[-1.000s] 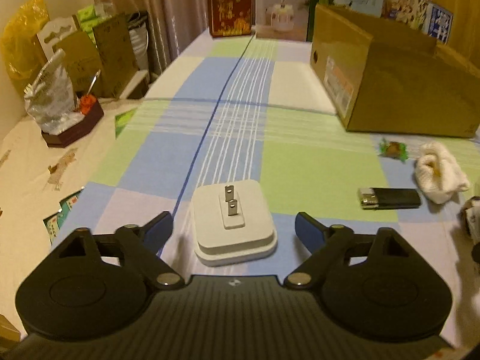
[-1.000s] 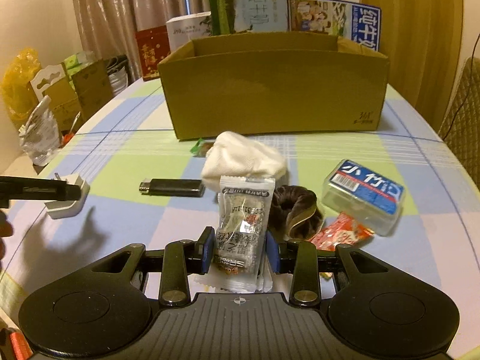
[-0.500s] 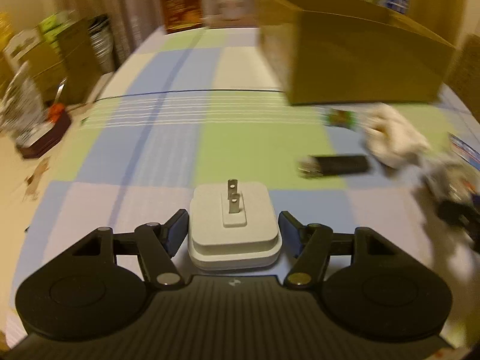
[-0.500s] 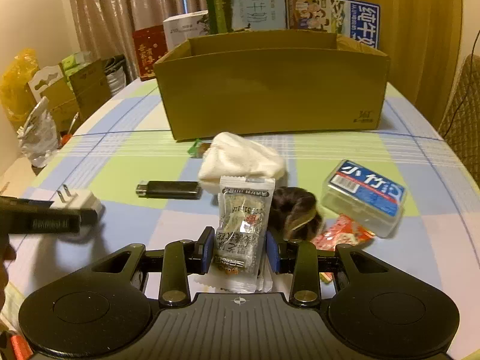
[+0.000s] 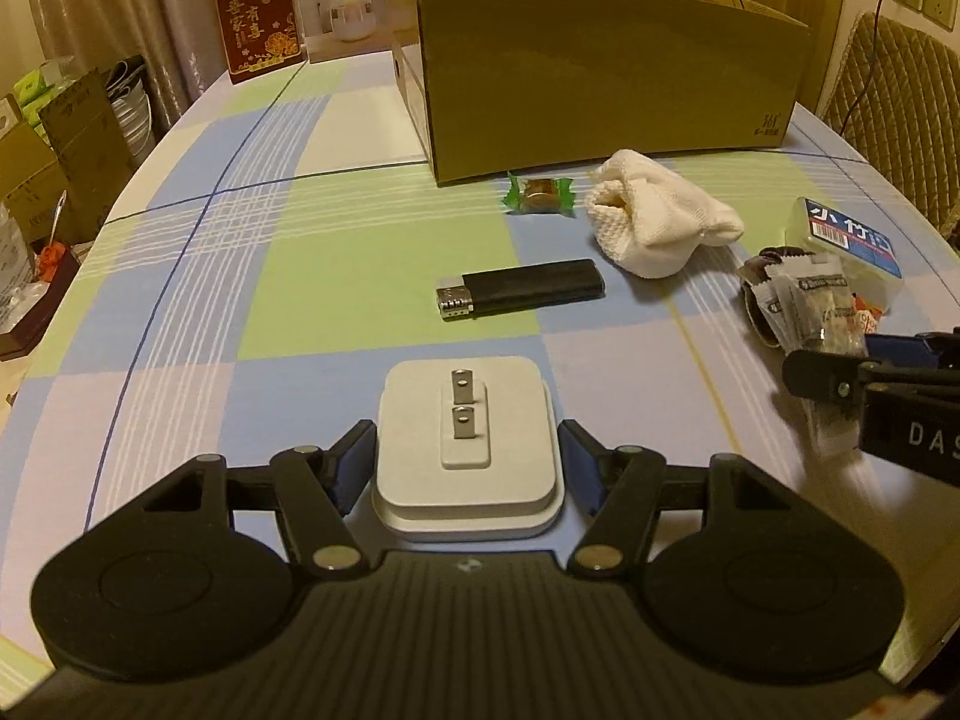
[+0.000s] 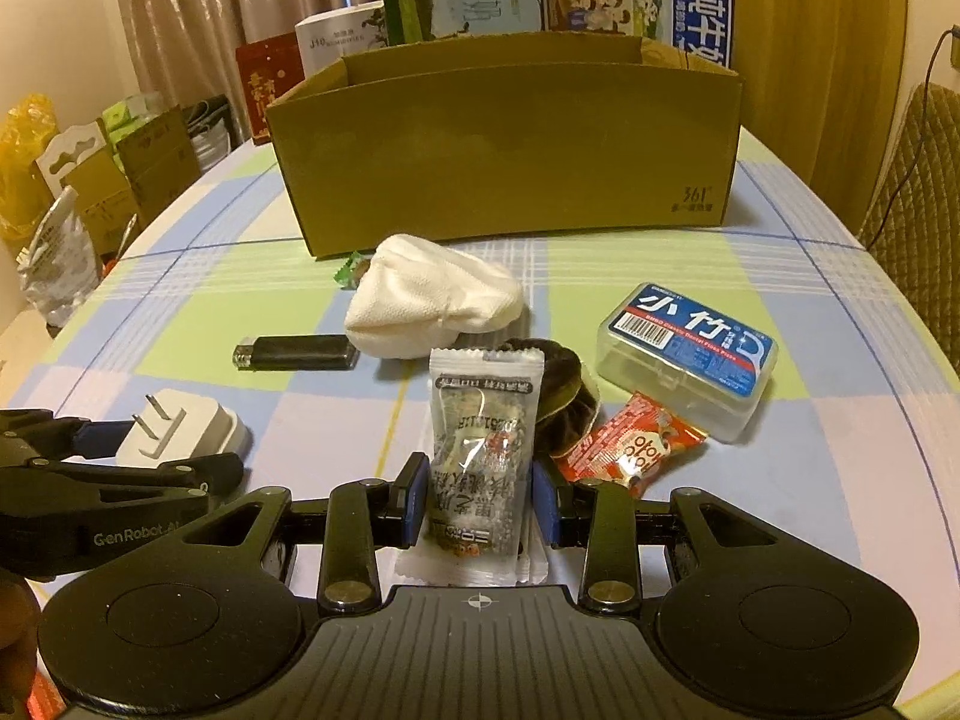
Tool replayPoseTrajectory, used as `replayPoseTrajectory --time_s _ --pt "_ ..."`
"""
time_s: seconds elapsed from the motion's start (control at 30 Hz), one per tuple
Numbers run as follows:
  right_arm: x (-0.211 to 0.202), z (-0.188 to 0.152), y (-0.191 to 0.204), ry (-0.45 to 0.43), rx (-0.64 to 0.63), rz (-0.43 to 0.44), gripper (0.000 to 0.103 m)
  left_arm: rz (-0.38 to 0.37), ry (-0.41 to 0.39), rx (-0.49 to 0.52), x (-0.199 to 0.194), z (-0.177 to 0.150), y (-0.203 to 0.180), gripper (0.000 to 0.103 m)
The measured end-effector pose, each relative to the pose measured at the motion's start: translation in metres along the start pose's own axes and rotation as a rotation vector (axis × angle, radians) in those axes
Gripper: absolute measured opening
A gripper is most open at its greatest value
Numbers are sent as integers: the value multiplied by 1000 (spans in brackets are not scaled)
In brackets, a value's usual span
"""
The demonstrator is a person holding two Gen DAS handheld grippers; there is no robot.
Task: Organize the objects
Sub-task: 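Grasp the white plug adapter with the left tool while the right tool grasps the snack packet, then carry the adapter and snack packet into the cardboard box and release both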
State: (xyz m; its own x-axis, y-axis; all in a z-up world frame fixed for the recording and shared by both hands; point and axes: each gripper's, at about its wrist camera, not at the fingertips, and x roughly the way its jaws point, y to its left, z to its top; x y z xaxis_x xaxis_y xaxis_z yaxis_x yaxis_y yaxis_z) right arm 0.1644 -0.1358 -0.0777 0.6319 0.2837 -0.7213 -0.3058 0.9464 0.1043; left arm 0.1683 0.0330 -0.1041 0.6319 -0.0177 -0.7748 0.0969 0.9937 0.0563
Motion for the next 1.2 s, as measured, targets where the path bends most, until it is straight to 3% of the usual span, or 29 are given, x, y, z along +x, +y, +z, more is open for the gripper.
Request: replayPoseTrajectory --time_s 0.5,0.67,1.2 --pt "9 2 -1 12 -4 -23 35 -13 -10 0 -3 2 -3 60" --pt "-2 5 0 -26 -14 -32 34 -20 -17 9 -8 7 -7 60" --pt "-55 55 -19 -105 0 0 34 -58 -98 6 -57 64 -30 60"
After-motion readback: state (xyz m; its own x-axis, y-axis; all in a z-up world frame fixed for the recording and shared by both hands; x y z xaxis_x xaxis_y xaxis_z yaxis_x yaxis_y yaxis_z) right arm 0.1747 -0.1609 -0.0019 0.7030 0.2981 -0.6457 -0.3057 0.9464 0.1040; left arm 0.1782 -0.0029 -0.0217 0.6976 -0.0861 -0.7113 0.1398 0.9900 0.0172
